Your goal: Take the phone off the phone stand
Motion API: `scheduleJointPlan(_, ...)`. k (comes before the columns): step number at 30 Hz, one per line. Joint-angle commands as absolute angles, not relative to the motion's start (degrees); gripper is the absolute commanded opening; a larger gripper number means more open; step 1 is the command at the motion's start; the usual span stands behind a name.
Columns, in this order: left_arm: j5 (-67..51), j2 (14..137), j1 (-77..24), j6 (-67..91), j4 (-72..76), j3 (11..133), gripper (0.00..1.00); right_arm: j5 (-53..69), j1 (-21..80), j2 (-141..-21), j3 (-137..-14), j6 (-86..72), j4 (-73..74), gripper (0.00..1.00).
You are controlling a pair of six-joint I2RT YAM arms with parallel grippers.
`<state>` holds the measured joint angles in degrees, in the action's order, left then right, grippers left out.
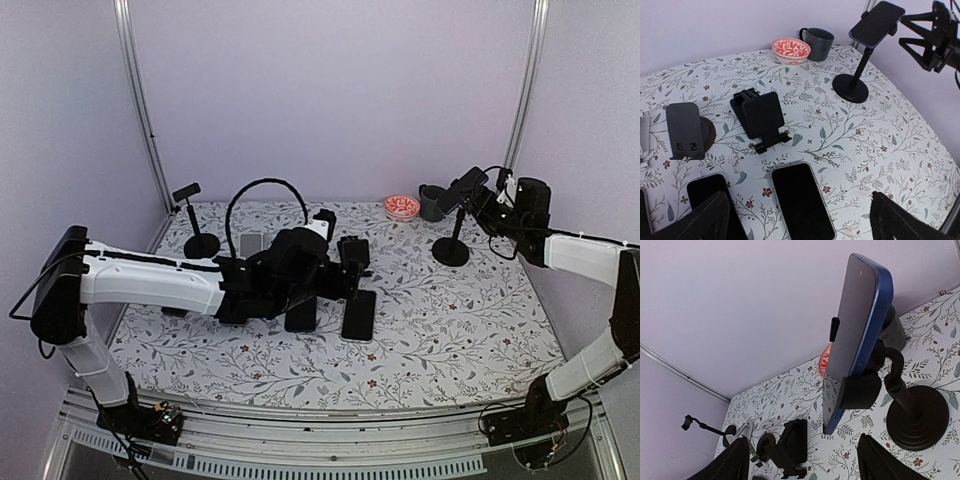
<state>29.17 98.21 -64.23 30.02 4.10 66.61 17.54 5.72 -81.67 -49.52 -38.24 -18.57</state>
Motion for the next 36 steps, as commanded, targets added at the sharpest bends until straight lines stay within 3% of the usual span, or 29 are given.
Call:
scheduleJointPlan(1, 30.6, 95.1, -63.5, 29.0, 6.0, 64.3, 0.99, 19.3, 5.3, -84.6, -52.7, -41.9, -21.3, 0.74)
scheduleJointPlan(15, 30.7, 91.1, -61.4, 29.7, 7.4, 59.8, 0.99, 16.5, 3.9, -92.3, -58.2, -44.6, -19.2, 0.70)
scheduleJointPlan(36, 29.8, 88.4, -59.3, 29.5, 8.6, 57.4, 0.99, 13.5, 3.1, -95.1, -61.6, -40.6, -16.2, 0.42)
